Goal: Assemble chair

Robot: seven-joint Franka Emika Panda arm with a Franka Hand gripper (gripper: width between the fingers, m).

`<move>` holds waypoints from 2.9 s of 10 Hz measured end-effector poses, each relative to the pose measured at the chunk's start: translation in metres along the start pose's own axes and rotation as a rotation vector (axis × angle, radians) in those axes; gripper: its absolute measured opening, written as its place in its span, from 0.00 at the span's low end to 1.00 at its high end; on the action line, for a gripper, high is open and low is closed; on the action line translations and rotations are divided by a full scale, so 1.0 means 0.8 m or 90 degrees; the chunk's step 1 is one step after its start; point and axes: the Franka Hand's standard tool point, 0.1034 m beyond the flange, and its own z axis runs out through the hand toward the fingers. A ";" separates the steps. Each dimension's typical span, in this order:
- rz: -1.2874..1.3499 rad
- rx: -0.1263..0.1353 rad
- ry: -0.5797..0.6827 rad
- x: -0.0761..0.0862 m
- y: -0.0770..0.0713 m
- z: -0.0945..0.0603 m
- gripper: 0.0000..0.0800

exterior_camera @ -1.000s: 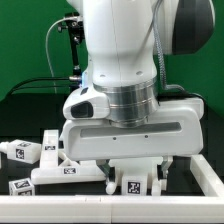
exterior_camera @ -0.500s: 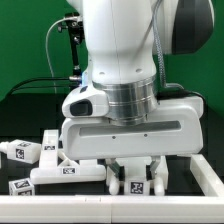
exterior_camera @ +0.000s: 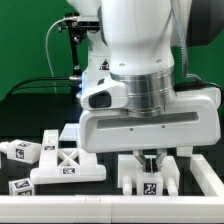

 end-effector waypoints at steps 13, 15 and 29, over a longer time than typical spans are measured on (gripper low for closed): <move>0.015 -0.022 0.047 0.014 0.004 0.001 0.80; 0.020 -0.028 0.053 0.016 0.001 0.009 0.81; -0.011 -0.030 0.078 -0.021 -0.004 -0.004 0.45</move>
Offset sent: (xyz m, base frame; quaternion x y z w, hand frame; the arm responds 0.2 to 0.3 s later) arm 0.0000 0.0000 0.0000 0.0000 0.0000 0.0000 1.0000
